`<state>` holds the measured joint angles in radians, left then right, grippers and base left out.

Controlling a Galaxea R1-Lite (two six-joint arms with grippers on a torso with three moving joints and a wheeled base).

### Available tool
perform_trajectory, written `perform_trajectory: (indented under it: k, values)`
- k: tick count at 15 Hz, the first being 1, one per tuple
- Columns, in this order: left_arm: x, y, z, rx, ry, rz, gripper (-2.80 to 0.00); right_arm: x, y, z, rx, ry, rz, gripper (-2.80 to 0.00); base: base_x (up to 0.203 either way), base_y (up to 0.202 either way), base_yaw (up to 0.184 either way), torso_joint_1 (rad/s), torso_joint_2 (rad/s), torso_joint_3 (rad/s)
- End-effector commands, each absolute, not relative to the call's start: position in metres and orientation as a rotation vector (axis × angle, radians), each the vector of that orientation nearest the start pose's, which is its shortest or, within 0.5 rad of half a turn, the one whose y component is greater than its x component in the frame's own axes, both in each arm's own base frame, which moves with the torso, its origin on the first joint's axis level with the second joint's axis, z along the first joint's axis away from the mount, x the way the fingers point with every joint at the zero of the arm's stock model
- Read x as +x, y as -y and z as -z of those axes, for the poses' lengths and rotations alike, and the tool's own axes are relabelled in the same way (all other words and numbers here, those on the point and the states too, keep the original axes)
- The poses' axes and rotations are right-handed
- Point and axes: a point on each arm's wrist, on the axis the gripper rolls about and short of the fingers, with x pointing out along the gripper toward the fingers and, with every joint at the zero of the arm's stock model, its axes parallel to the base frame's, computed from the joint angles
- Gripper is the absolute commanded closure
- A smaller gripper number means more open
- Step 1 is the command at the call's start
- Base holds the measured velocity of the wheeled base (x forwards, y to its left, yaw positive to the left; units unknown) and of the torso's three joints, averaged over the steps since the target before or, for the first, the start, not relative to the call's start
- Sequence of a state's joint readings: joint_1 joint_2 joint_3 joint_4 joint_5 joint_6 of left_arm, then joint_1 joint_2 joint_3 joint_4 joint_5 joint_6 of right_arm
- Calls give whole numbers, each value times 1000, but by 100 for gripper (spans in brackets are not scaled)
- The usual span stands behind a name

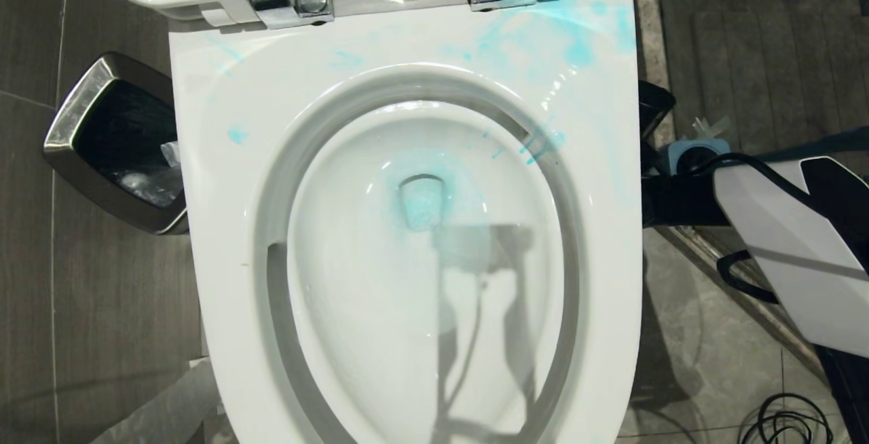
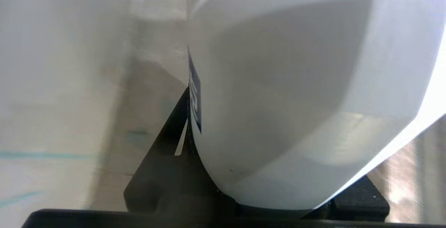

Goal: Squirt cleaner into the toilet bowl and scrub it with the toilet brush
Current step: Place the cleaning agent on the floor

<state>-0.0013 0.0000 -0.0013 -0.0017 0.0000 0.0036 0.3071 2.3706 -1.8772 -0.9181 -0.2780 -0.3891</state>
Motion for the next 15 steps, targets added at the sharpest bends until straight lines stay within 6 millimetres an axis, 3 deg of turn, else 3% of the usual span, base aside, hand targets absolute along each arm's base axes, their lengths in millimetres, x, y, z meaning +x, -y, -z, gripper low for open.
perform_trajectory:
  k: [1, 4, 15]
  values:
    - [-23, 0, -76, 3, 3, 1, 0, 475, -142, -238, -255, 405, 85, 0, 0, 0, 0, 0, 0, 0]
    - [-23, 0, -76, 3, 3, 0, 0, 476, -134, -239, -258, 391, 114, 0, 0, 0, 0, 0, 0, 0]
    - [-23, 0, -76, 3, 3, -1, 0, 476, -132, -237, -258, 380, 116, 0, 0, 0, 0, 0, 0, 0]
